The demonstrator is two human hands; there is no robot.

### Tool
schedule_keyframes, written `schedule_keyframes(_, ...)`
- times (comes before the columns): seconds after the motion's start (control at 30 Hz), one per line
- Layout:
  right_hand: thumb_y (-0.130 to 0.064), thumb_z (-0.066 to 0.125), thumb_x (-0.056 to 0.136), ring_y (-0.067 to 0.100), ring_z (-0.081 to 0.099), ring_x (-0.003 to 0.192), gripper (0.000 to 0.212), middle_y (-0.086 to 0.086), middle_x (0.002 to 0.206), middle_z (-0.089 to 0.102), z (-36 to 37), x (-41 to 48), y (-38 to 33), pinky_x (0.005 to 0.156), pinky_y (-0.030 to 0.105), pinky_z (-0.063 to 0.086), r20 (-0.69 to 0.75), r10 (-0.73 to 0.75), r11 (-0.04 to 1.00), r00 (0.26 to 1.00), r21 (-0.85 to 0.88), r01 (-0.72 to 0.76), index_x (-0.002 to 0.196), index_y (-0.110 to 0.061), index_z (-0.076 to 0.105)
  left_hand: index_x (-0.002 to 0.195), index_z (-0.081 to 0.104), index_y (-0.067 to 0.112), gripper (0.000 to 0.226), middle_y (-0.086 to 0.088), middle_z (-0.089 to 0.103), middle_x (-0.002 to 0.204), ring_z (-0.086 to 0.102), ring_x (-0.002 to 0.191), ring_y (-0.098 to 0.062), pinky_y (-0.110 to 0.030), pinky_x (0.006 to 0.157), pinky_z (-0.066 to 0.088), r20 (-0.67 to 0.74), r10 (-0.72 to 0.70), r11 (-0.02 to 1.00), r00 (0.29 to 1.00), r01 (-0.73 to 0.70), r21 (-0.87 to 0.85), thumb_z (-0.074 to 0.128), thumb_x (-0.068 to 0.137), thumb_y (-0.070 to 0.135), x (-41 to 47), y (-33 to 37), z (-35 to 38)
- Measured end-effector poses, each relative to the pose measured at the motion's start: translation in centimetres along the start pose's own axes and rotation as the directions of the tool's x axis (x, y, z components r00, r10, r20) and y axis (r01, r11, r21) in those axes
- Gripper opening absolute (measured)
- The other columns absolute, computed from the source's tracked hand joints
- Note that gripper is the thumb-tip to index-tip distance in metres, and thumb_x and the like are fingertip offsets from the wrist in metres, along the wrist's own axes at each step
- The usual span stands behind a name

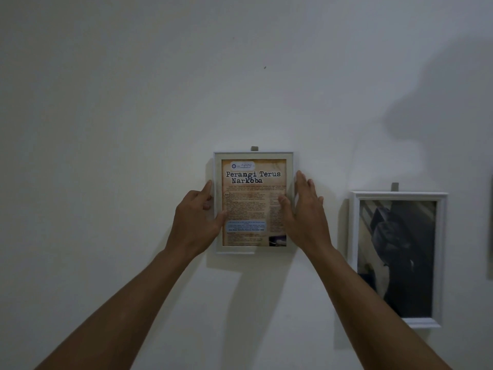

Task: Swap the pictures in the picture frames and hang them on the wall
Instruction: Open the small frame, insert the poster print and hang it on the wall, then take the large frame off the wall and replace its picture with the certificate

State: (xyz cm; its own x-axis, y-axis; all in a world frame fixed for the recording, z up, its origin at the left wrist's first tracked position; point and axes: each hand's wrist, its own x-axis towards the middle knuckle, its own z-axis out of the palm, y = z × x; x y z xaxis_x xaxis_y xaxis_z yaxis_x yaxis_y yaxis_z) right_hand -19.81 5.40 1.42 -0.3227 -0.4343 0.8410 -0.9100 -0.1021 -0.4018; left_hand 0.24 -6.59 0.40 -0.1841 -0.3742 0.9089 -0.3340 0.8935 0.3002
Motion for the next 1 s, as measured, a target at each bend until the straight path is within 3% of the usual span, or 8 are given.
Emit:
schedule_keyframes(0.3,-0.033,0.046,0.103,0.02,0.007,0.151,0.067,0.003,0.164,0.016,-1.1,-0.6,-0.4,0.122,0.051,0.015,0.041,0.033,0.999,0.999,-0.011,-0.033,0.157,-0.015,0.011,0.15,0.032,0.018,0.08,-0.005,0.056,0.114,0.053,0.097,-0.01,-0.035,0.084,0.057,0.039,-0.047,0.999,0.998,0.048,-0.007,0.071,0.083,0.036,-0.3,0.3,0.0)
schedule_keyframes(0.47,-0.033,0.048,0.102,0.021,0.014,0.151,0.068,0.004,0.163,0.02,-1.4,-1.0,-0.2,0.121,0.049,0.021,0.068,0.036,0.999,0.997,-0.015,-0.035,0.157,-0.015,0.013,0.15,0.032,0.018,0.077,-0.007,0.055,0.117,0.056,0.105,-0.018,-0.038,0.088,0.055,0.058,-0.069,0.998,0.996,0.069,0.002,0.069,0.085,0.038,-0.6,0.6,-0.1)
schedule_keyframes(0.6,-0.037,0.048,0.101,0.018,0.02,0.149,0.067,0.001,0.162,0.024,-2.2,-1.4,-0.2,0.118,0.035,0.021,0.072,0.042,0.998,0.997,-0.043,-0.039,0.157,-0.017,0.017,0.145,0.04,0.014,0.069,-0.009,0.054,0.121,0.056,0.108,-0.023,-0.039,0.088,0.054,-0.066,-0.08,0.996,0.995,0.082,0.027,0.067,0.087,0.038,-1.1,2.0,-0.6)
schedule_keyframes(0.7,-0.037,0.049,0.101,0.017,0.028,0.145,0.062,0.0,0.158,0.031,-3.4,-1.8,-0.3,0.112,0.027,0.023,0.047,0.043,0.997,0.998,-0.072,-0.04,0.154,-0.017,0.024,0.132,0.055,0.013,0.051,-0.005,0.056,0.112,0.058,0.097,-0.019,-0.031,0.081,0.055,-0.099,0.034,0.999,0.994,-0.033,0.014,0.068,0.087,0.033,-1.7,4.1,-0.5)
schedule_keyframes(0.87,-0.042,0.048,0.101,0.018,0.032,0.144,0.06,-0.001,0.157,0.035,-6.4,-3.4,1.2,0.114,0.038,0.03,0.0,0.07,0.988,0.998,-0.137,-0.069,0.153,-0.021,0.029,0.108,0.061,0.017,0.026,0.006,0.058,0.1,0.057,0.082,-0.007,-0.028,0.073,0.056,0.024,0.115,0.985,0.993,-0.111,-0.135,0.068,0.086,0.031,-3.8,9.2,2.0)
schedule_keyframes(1.0,-0.041,0.051,0.099,0.02,0.045,0.135,0.054,0.003,0.147,0.048,-10.4,-4.7,4.3,0.11,0.045,0.041,-0.055,0.118,0.983,0.991,-0.135,-0.125,0.147,-0.021,0.039,0.104,0.061,0.024,0.021,0.012,0.059,0.094,0.059,0.081,-0.002,-0.028,0.072,0.057,0.179,0.099,0.965,0.979,-0.05,-0.257,0.066,0.087,0.035,-6.2,13.5,5.8)
